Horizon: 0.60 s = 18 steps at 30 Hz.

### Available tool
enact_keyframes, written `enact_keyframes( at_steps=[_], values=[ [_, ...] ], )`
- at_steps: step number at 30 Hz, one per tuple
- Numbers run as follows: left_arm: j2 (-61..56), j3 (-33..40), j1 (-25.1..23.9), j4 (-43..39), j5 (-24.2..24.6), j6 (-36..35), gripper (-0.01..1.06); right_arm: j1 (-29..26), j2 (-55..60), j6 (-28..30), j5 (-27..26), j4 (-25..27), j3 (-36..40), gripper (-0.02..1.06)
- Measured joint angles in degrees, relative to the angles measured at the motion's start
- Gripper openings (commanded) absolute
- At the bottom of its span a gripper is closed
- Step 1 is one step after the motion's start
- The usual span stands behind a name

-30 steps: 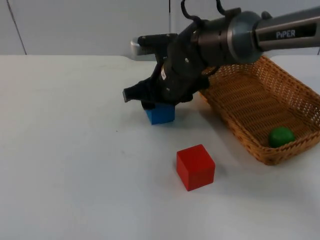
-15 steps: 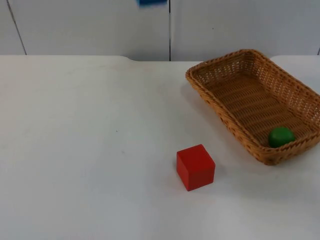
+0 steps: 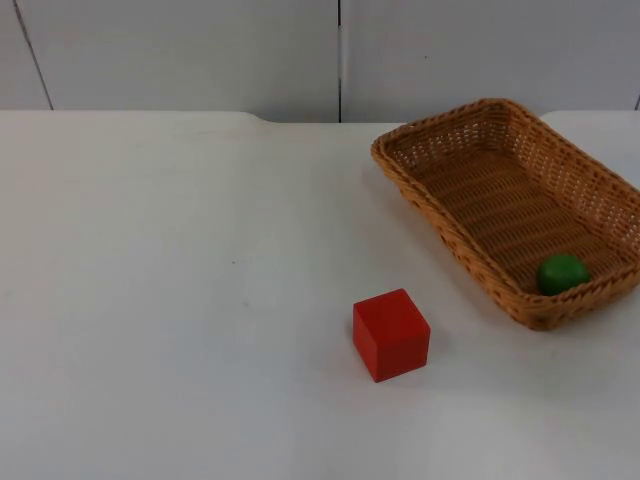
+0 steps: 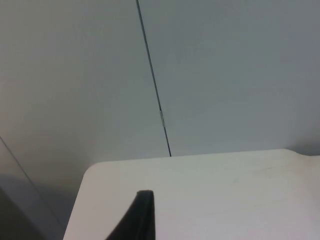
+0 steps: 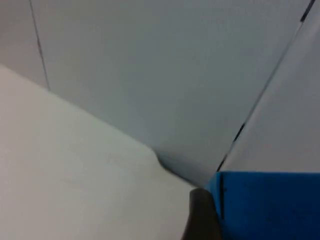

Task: Place all geometric objects except the red cube into the basket.

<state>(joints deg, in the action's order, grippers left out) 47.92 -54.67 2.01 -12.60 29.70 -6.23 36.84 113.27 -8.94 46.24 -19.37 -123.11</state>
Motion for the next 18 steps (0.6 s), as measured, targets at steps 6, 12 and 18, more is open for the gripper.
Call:
enact_keyframes(
  at_steps=[6,12,18],
  values=[
    [0.0,0.0,0.0,-0.3,0.0,0.0,1.04,-0.7,-6.2,-5.1,-16.1,0.3,23.7,0.11],
    [0.1,0.0,0.0,-0.5,0.0,0.0,1.04,-1.7,-10.0,-6.0,-19.9,-3.1,33.6,0.11],
    [0.2,0.0,0.0,-0.5,0.0,0.0,1.04,-7.9,-16.0,-9.3,-28.4,-3.5,44.5,0.11]
  ],
)
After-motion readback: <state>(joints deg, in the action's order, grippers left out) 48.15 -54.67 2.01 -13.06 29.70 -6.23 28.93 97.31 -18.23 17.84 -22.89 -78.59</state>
